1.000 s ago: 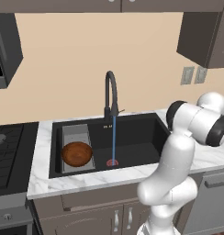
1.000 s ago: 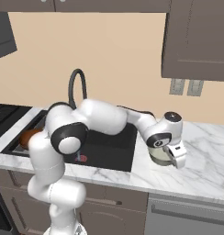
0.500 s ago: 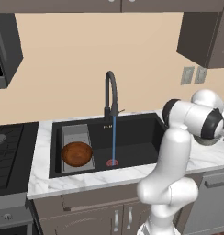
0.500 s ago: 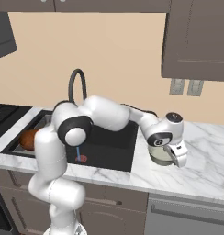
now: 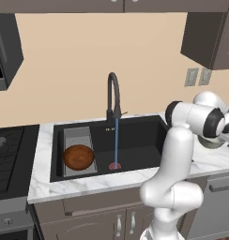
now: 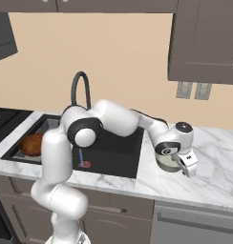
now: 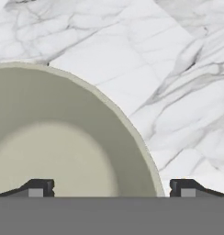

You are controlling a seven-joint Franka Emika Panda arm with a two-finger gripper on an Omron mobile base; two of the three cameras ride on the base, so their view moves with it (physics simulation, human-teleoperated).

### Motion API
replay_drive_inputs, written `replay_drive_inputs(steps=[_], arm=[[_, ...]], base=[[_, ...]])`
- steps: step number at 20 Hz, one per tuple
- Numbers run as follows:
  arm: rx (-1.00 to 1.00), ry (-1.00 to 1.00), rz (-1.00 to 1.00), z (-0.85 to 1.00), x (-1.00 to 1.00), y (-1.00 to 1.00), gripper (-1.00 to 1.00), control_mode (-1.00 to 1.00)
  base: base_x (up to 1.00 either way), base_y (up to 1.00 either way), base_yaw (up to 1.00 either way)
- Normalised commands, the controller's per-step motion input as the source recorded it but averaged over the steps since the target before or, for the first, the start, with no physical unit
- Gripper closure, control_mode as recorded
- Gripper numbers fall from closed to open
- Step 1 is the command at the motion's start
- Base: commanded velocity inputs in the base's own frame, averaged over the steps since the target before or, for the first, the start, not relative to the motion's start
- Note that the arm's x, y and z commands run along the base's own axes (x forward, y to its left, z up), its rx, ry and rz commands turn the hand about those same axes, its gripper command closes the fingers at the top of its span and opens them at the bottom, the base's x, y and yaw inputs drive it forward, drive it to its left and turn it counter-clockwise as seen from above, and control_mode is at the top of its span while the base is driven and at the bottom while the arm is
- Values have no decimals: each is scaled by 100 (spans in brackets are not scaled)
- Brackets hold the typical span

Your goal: Rinse each bowl for a few seconds and place them down in the sink or on the counter.

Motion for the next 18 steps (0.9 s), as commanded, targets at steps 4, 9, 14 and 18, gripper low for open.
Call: replay_drive_inputs(steps=[4, 9, 14, 18], arm=[[0, 0, 2, -22, 14, -2, -100, -100], [0, 0, 1, -22, 20, 0, 100, -100], [0, 0, 0, -2, 15, 0, 100, -100], [0, 0, 0, 0, 5, 0, 100, -100]], base=[[0, 0, 0], [0, 0, 0], [0, 0, 0], [0, 0, 0]])
